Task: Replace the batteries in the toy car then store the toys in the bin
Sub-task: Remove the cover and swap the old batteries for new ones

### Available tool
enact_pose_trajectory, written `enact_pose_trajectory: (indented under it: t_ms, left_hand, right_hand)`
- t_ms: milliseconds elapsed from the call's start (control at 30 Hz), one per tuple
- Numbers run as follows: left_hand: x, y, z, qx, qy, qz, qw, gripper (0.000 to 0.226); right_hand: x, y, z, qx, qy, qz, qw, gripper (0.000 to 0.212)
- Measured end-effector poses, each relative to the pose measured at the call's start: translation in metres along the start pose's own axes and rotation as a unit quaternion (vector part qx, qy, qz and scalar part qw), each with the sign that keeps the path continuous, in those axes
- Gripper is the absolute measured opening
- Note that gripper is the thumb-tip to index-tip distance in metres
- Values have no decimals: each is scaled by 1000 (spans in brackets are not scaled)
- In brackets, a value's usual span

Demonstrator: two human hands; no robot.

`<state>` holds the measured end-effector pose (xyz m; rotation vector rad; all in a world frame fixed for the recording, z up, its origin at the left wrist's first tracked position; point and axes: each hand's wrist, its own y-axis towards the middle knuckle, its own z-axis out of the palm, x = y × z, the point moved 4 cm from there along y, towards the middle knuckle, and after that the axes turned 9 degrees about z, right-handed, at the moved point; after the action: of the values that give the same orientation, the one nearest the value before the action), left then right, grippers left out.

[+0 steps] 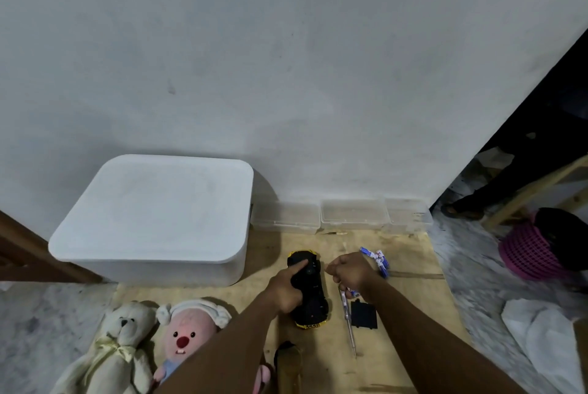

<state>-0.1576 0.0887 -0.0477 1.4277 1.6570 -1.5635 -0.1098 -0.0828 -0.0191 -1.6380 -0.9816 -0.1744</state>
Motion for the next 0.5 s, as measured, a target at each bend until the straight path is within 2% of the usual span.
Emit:
enact_pose_trajectory:
  t_ms: [500]
  left_hand:
    - [5,-3,-5,23,39,6,999,92]
  right_hand:
    - [-10,-7,3,-10,-41,2,999,15]
